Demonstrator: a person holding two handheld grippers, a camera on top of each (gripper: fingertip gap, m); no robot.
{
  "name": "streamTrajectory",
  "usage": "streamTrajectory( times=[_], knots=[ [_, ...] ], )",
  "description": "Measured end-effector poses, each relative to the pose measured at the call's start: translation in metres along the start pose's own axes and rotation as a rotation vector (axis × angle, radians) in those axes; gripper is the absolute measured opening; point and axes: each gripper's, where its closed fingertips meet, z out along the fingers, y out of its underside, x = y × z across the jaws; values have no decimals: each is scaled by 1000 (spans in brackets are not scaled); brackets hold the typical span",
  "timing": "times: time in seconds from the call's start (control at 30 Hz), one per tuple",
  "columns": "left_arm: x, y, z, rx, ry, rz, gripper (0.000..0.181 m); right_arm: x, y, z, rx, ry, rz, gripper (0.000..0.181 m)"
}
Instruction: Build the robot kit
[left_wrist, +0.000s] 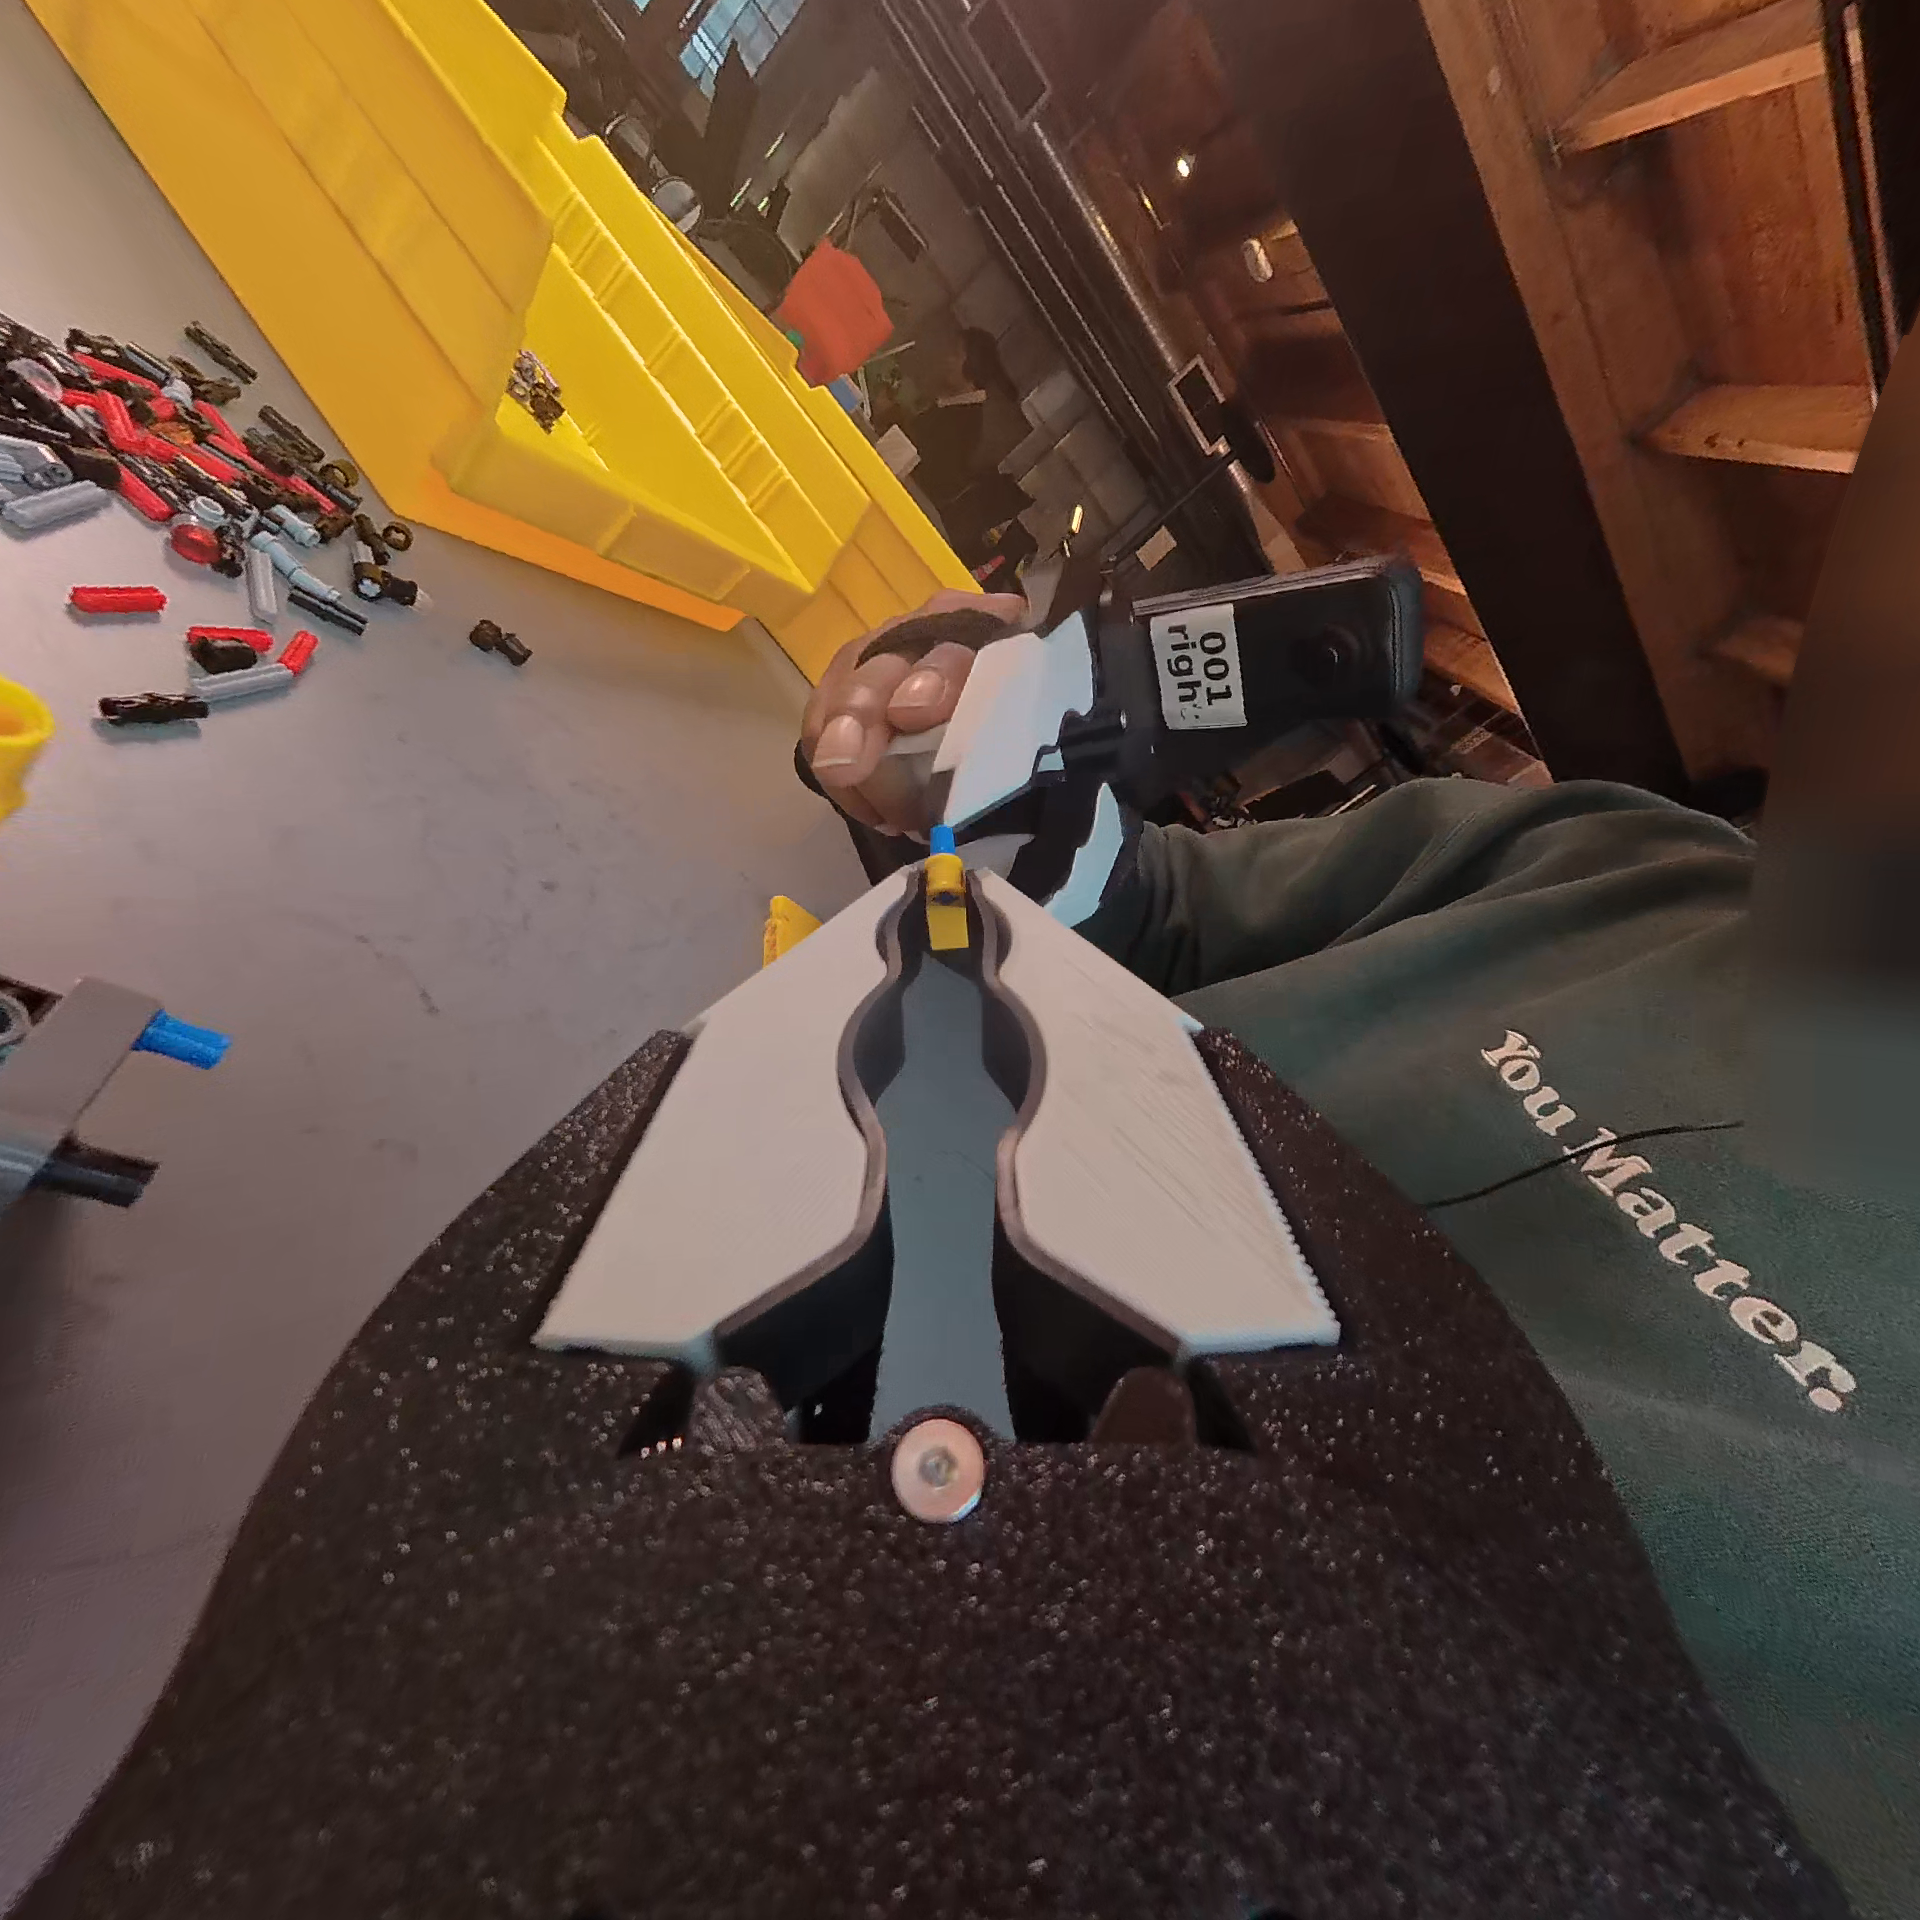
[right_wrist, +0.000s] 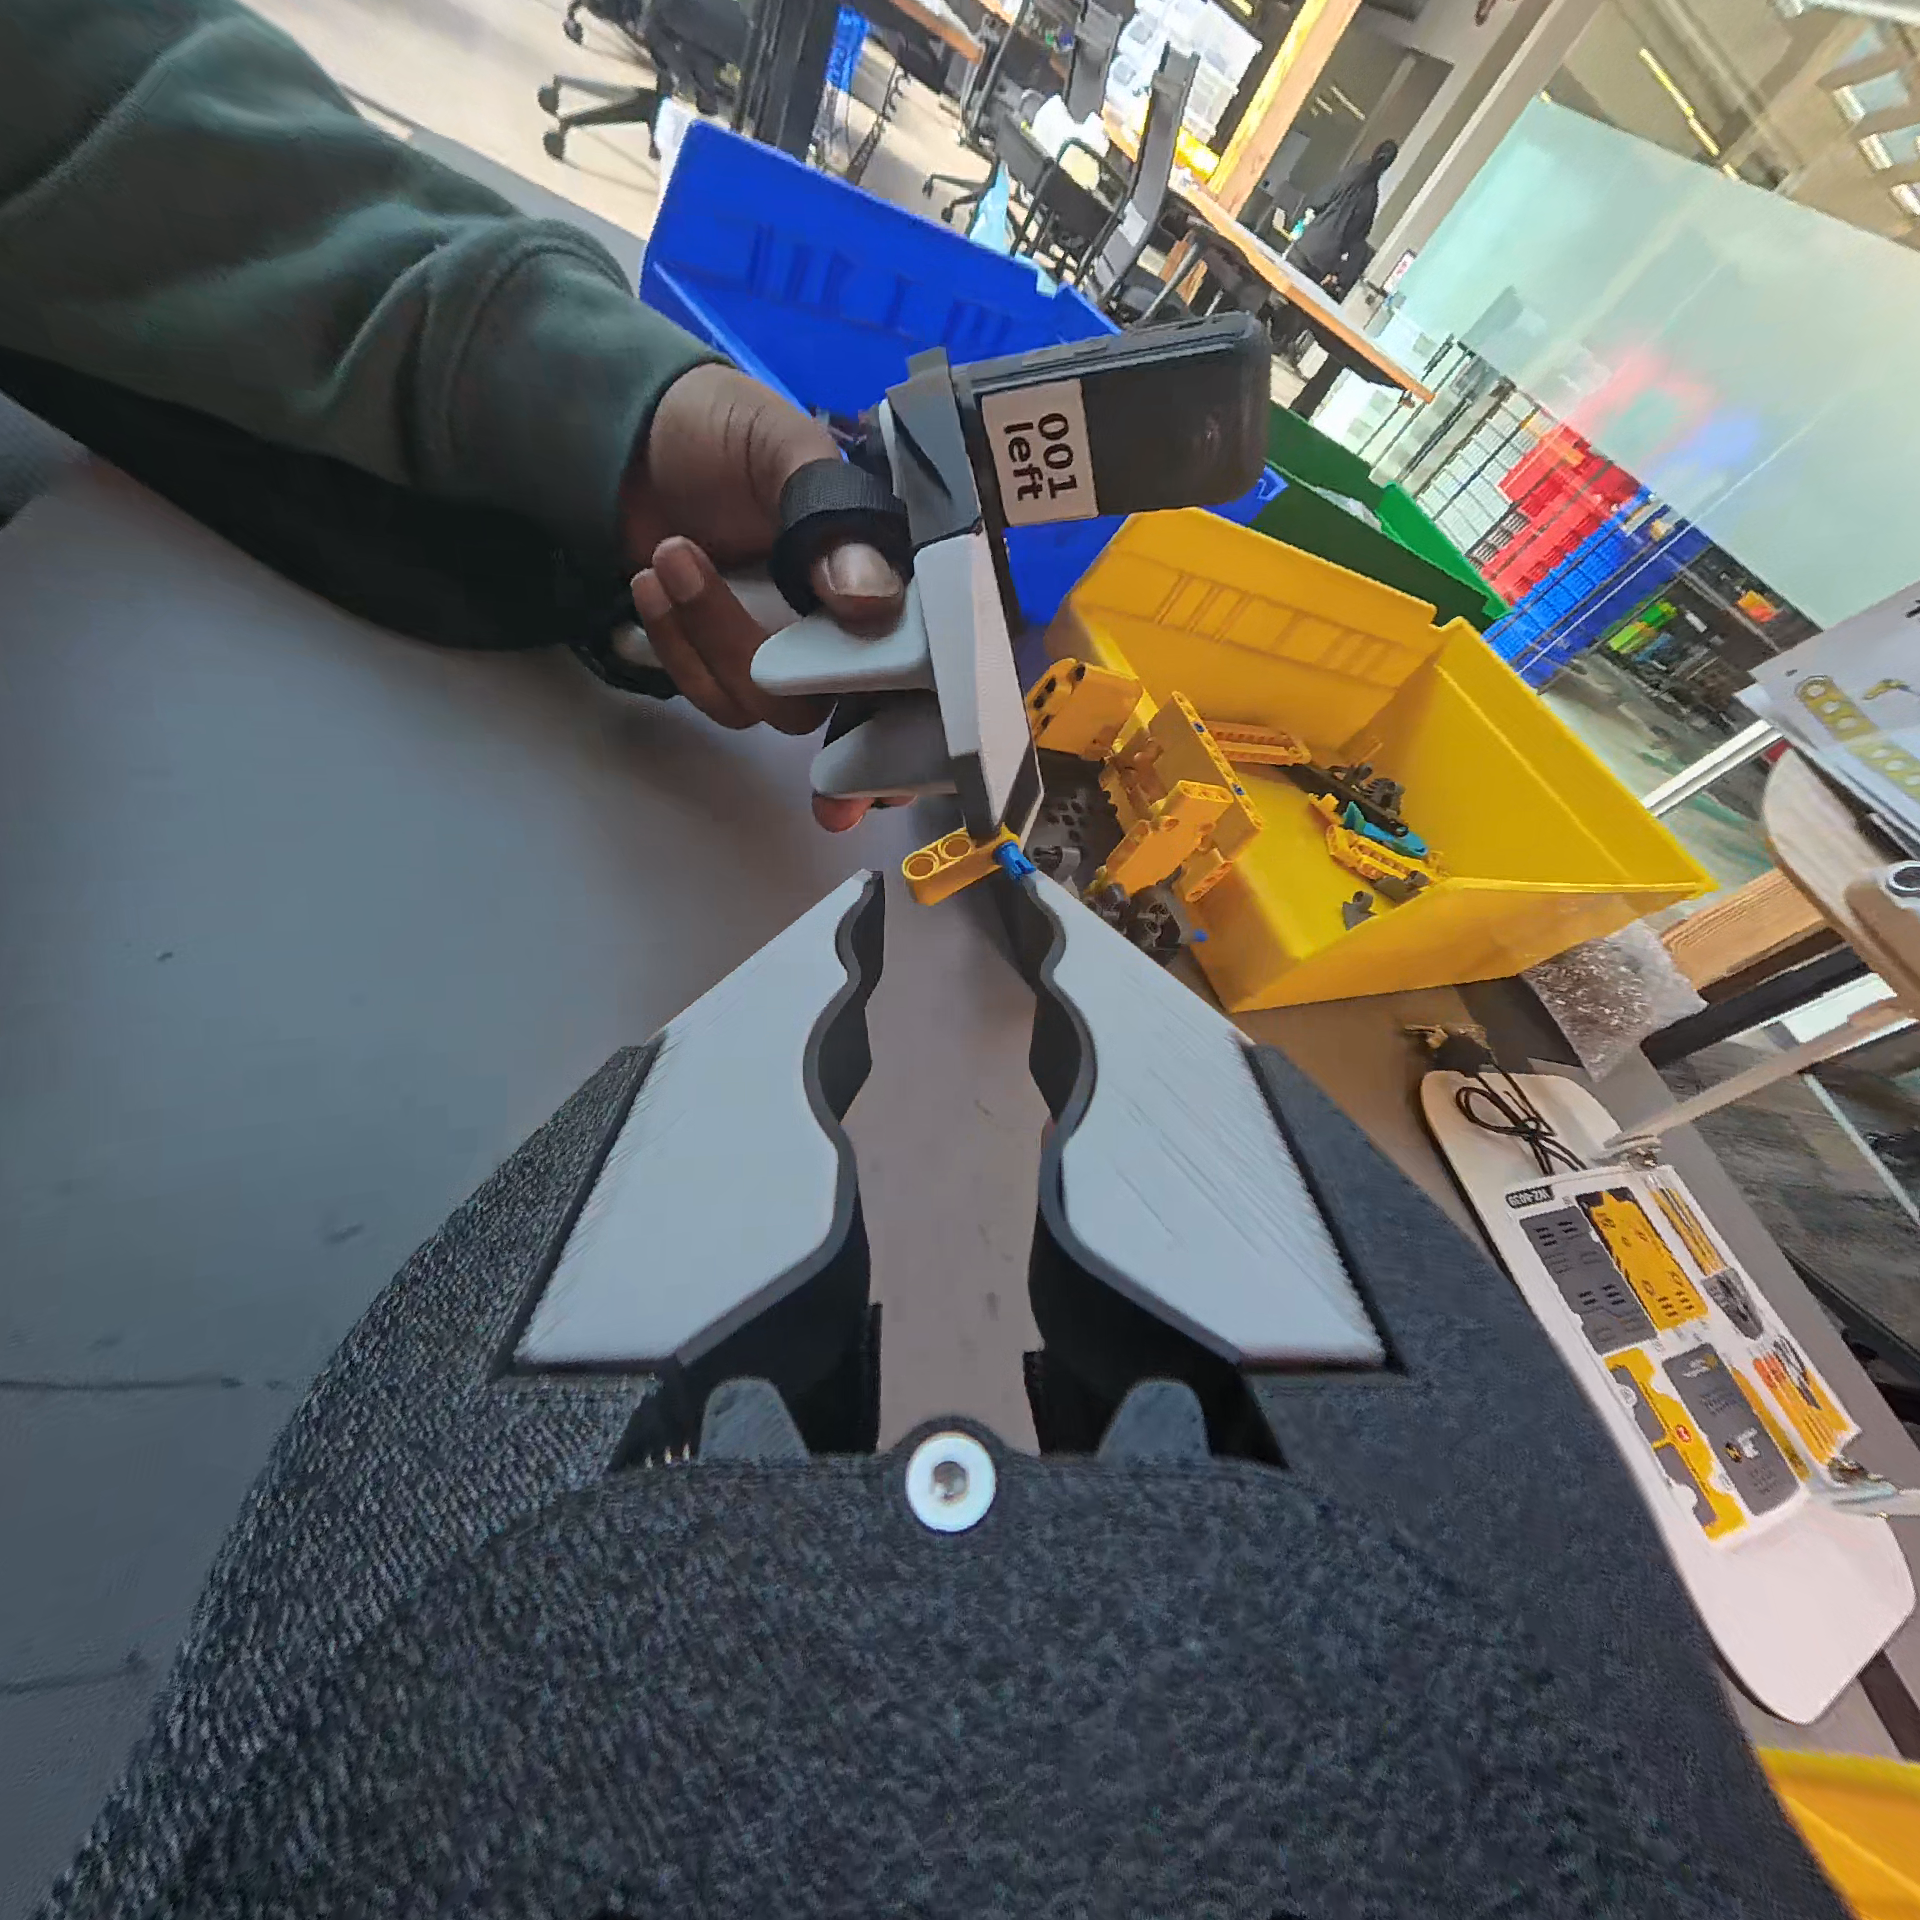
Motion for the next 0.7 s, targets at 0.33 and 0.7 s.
streamTrajectory(
  times=[0.33,0.7],
  knots=[
    [-32,48,9,-274,-210,11,6,-35,76,-56,-439,-371,185,28],
    [-39,82,27,-456,-335,166,6,-59,98,-55,-545,-461,263,24]
  ],
)
